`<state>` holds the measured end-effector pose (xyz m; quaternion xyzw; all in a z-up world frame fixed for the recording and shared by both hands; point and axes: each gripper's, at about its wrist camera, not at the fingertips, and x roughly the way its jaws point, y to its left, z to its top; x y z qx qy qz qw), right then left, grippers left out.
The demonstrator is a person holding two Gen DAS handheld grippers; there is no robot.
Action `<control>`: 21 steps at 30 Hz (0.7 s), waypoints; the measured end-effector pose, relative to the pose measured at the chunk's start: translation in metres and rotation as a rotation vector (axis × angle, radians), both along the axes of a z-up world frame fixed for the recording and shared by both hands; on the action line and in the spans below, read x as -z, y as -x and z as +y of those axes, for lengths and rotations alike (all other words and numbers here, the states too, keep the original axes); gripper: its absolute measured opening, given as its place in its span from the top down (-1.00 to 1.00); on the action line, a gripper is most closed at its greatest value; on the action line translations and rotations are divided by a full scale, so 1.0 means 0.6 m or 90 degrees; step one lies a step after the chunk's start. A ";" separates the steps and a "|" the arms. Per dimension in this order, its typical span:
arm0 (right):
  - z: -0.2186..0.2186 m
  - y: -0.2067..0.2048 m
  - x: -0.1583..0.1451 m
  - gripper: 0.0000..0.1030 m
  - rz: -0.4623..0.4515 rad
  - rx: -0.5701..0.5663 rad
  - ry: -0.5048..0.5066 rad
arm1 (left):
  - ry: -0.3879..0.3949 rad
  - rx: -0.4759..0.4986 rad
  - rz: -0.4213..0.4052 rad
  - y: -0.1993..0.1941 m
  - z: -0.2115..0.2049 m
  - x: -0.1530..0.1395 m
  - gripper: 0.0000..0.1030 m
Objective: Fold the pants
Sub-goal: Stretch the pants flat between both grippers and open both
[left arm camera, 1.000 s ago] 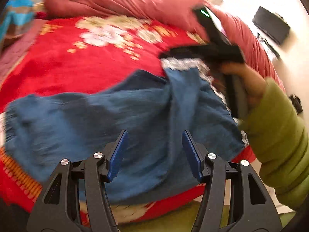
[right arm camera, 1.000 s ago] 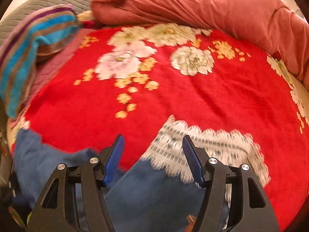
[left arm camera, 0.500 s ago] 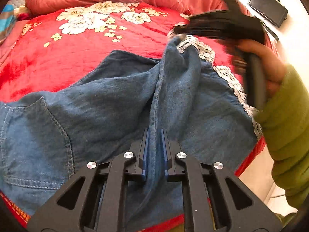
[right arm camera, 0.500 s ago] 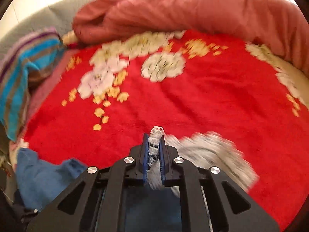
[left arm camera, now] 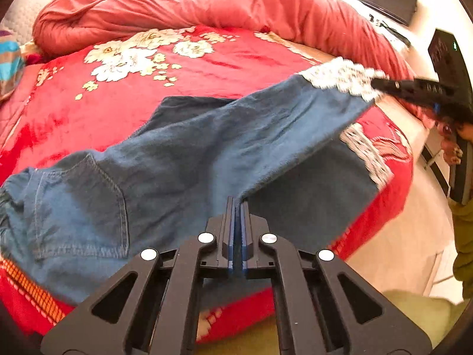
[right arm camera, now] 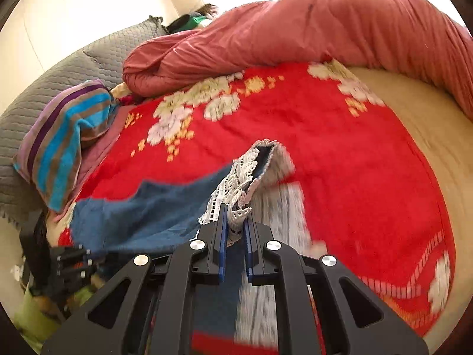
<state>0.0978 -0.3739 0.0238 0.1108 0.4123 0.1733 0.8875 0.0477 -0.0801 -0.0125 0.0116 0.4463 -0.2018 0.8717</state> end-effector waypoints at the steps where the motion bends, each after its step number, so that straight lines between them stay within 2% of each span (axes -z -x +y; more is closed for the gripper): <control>1: -0.006 0.017 0.010 0.83 0.016 0.008 -0.004 | 0.001 0.009 -0.003 0.010 -0.001 -0.002 1.00; 6: -0.018 0.072 0.056 0.83 0.077 0.025 -0.005 | -0.036 0.036 -0.014 0.043 -0.017 -0.003 1.00; 13: -0.032 0.092 0.105 0.83 0.125 0.043 -0.011 | -0.073 0.059 -0.006 0.060 -0.037 0.008 1.00; 18: -0.045 0.093 0.132 0.83 0.149 0.061 -0.017 | -0.073 0.062 0.020 0.056 -0.040 0.027 0.99; 21: -0.050 0.093 0.147 0.78 0.158 0.074 -0.002 | -0.077 0.065 0.028 0.057 -0.043 0.037 0.92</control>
